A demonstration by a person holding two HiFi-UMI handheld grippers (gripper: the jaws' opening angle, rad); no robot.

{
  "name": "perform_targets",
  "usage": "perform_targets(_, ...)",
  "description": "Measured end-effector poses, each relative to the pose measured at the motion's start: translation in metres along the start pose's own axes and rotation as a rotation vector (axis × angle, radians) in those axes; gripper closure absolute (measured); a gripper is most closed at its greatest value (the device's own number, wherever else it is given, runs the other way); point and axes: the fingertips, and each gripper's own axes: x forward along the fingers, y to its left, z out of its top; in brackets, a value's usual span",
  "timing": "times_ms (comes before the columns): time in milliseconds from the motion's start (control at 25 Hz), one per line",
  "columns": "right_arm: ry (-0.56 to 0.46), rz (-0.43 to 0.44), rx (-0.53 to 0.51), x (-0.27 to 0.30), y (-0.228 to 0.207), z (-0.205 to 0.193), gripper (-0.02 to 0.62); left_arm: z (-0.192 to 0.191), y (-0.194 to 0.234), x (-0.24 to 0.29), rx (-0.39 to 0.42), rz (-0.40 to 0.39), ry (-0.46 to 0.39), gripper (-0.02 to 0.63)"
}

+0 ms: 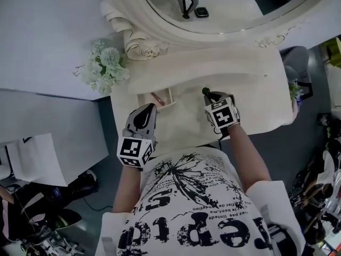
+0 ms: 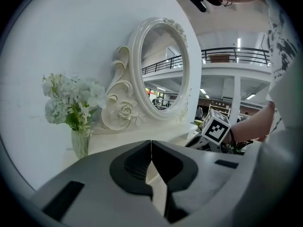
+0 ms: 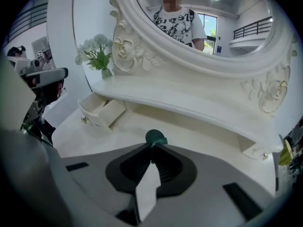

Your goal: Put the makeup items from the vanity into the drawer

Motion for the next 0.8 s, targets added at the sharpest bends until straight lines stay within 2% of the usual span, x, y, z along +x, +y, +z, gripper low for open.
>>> perform_targets(360, -0.110, 0.110, -0.145, 0.000, 0.081, 0.072, 0.554, -0.003, 0.042, -0.052, -0.035, 0.112, -0.053, 0.586)
perform_targets(680, -0.088, 0.227, -0.284, 0.015, 0.154, 0.092, 0.554, -0.015, 0.074, -0.097, -0.071, 0.206, -0.075, 0.586)
perform_targets(800, -0.072, 0.234, -0.305, 0.023, 0.169, 0.096, 0.549, -0.021, 0.083, -0.111, -0.089, 0.239, -0.073, 0.584)
